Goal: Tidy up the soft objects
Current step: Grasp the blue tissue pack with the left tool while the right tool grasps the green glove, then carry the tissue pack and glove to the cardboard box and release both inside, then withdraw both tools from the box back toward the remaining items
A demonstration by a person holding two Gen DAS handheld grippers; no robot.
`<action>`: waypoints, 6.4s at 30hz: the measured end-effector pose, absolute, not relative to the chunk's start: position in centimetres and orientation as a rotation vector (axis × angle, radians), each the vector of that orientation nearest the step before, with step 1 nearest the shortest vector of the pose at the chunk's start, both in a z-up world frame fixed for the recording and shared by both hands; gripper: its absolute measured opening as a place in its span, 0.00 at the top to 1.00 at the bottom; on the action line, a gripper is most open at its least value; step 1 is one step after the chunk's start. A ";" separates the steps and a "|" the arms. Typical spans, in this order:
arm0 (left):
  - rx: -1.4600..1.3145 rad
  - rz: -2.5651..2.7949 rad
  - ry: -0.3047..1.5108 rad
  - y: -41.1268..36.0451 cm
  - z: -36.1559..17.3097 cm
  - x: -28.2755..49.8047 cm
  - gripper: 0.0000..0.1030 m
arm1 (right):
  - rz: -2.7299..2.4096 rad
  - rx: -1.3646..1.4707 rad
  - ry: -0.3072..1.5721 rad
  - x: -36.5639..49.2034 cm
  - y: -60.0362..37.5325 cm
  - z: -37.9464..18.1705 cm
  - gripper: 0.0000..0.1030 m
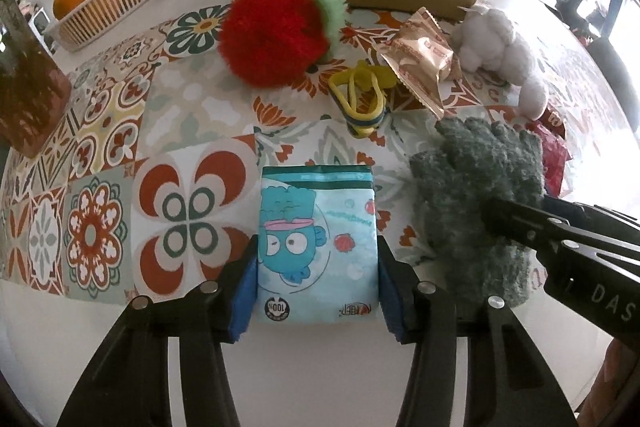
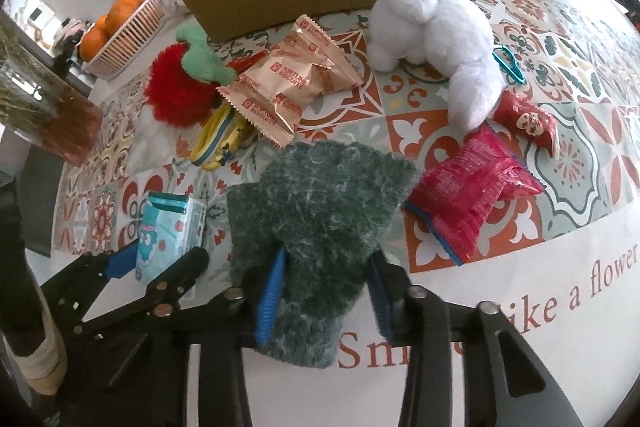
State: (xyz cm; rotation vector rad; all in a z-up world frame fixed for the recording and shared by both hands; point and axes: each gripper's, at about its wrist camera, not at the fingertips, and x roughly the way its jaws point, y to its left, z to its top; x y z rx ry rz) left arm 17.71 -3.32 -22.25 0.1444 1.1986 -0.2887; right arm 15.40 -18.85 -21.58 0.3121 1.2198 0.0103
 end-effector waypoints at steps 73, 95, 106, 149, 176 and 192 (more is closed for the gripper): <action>0.065 -0.307 0.696 -8.6 1.0 21.8 0.50 | 0.167 0.300 0.606 16.9 -24.5 0.6 0.92; 0.056 -0.306 0.762 -10.4 0.5 33.0 0.50 | 0.208 0.294 0.607 28.4 -25.8 2.1 0.91; 0.058 -0.315 0.873 -11.3 -3.5 38.8 0.50 | 0.221 0.298 0.734 34.7 -26.4 -2.1 0.91; 0.112 -0.195 0.829 -9.5 -0.9 32.9 0.07 | 0.037 0.076 0.730 30.9 -26.5 -0.1 0.21; 0.148 -0.210 0.796 -8.8 -0.9 22.2 0.02 | -0.057 0.110 0.714 19.4 -26.4 0.6 0.21; 0.145 -0.225 0.933 -8.6 -6.6 20.0 0.02 | -0.086 0.132 0.834 16.4 -26.0 -4.6 0.21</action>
